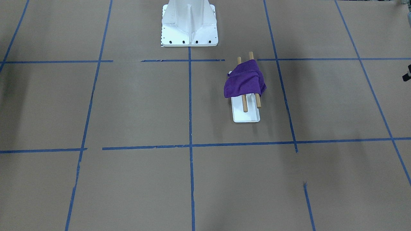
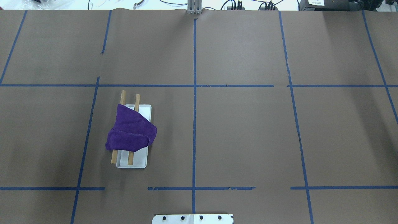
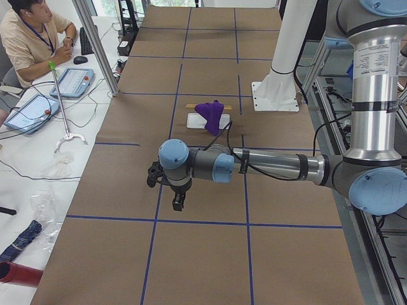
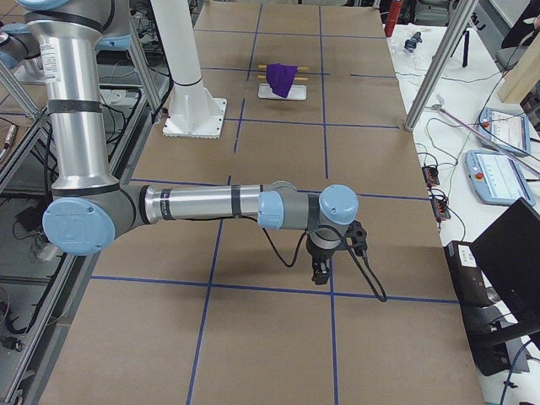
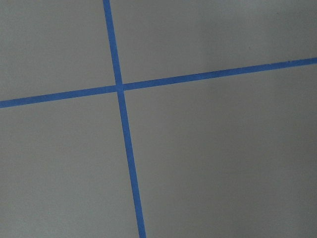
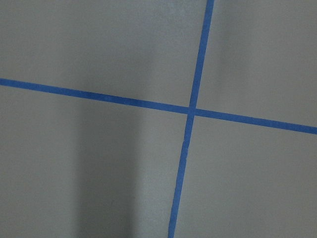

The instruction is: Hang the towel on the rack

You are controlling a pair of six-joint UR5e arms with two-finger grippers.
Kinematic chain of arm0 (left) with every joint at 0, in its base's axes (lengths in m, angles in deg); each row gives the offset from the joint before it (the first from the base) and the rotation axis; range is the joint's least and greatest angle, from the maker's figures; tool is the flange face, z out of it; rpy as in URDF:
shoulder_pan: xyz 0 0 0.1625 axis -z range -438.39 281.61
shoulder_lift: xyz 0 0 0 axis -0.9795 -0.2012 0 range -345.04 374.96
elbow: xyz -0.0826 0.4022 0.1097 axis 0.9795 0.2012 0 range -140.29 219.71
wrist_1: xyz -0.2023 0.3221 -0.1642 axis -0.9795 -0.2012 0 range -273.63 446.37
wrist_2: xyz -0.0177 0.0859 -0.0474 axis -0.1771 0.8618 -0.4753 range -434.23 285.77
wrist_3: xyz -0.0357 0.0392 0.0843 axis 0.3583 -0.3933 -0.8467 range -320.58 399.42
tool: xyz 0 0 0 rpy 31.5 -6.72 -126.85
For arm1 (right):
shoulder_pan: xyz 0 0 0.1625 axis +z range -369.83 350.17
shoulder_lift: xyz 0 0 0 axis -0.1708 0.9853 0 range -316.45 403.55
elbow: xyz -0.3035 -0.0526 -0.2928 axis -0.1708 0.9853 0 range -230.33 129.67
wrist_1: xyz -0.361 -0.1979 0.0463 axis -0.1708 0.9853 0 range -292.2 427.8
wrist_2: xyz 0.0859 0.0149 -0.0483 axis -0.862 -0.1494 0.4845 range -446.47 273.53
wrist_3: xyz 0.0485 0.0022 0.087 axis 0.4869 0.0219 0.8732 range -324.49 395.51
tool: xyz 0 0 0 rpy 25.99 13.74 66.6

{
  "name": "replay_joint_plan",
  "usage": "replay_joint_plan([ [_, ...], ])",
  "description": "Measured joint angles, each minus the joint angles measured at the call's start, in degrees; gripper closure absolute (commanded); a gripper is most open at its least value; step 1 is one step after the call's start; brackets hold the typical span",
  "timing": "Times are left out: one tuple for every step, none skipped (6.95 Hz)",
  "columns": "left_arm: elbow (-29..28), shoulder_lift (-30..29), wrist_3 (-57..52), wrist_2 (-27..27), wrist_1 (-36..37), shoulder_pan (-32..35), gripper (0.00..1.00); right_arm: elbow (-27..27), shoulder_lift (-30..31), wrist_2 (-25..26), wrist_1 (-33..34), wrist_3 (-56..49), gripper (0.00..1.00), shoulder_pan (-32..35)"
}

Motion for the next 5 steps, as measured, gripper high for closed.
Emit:
replay_joint_plan([
  [0.13, 0.17, 0.00, -0.07, -0.26, -0.02, 0.00, -0.09, 0.12, 0.12, -0.39, 0.02, 0.00, -0.17],
  [0.27, 0.21, -0.05, -0.17, -0.48, -0.03, 0.00, -0.41, -0.27, 0.26, -0.51, 1.55, 0.00, -1.00],
  [0.50, 0.28, -0.05, -0.38, -0.57, 0.00, 0.00, -1.18, -0.91, 0.46, -0.56, 5.23, 0.00, -3.02],
  [0.86, 0.31, -0.04, -0.68, -0.61, 0.03, 0.00, -2.40, -1.00, 0.73, -0.57, 8.24, 0.00, -4.81],
  [1.14, -0.11, -0.10, -0.77, -0.62, 0.02, 0.00, -3.72, -0.45, 0.89, -0.57, 9.37, 0.00, -5.53],
])
